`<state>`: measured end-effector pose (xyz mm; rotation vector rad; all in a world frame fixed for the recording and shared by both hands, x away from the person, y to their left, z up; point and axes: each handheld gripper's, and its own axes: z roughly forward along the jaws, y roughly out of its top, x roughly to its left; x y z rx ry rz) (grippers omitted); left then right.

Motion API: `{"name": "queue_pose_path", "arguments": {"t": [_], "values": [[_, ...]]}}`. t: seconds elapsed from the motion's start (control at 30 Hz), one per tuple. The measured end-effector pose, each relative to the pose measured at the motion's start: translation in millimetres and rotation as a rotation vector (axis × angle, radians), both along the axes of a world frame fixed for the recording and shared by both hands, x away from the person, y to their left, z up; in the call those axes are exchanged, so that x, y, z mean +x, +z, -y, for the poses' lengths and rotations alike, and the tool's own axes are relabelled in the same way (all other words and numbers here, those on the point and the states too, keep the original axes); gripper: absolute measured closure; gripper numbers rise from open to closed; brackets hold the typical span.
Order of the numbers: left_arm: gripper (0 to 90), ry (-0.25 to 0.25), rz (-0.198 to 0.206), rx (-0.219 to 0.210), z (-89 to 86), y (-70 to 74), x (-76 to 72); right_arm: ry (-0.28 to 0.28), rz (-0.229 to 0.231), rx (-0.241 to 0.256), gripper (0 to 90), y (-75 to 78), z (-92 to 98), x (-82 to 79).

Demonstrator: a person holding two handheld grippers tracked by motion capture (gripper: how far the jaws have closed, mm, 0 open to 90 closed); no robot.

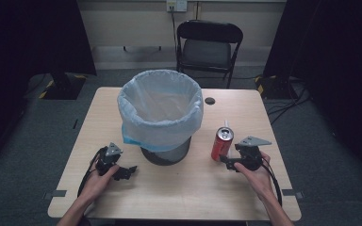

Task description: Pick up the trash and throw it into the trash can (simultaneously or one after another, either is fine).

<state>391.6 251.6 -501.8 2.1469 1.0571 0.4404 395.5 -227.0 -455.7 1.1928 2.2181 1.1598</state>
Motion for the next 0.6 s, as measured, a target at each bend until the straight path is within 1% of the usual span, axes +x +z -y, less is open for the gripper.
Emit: {"name": "queue_pose_path", "arguments": {"t": [0.1,0.13,0.2,0.27,0.43,0.47,0.57,0.6], "values": [[0.0,0.0,0.001,-0.001,0.0,-0.1,0.0,0.009,0.004,-0.011,16.3,0.3,-5.0,2.6],[0.0,0.001,0.0,0.0,0.0,-0.1,-0.1,0.015,-0.003,-0.017,16.0,-2.3,-8.3,6.6],[0.0,0.0,0.001,0.0,0.0,-0.1,0.0,0.015,0.0,-0.019,16.0,-4.9,-9.7,9.3],[0.0,0.001,0.0,0.001,-0.1,0.0,-0.1,0.02,-0.001,-0.011,16.4,-8.1,-11.0,12.6],[0.0,0.001,0.0,0.0,0.0,0.0,-0.1,0.028,0.002,-0.022,17.7,-14.9,-15.8,16.6],[0.0,0.001,0.0,0.0,0.0,0.0,-0.1,0.03,0.003,-0.027,19.0,-18.1,-17.8,18.1],[0.0,0.001,0.0,0.0,0.0,0.0,-0.1,0.028,0.009,-0.021,21.2,-19.2,-18.5,18.1],[0.0,0.001,0.001,0.0,0.0,0.0,-0.1,0.03,0.023,-0.03,23.5,-19.7,-20.2,18.0]]}}
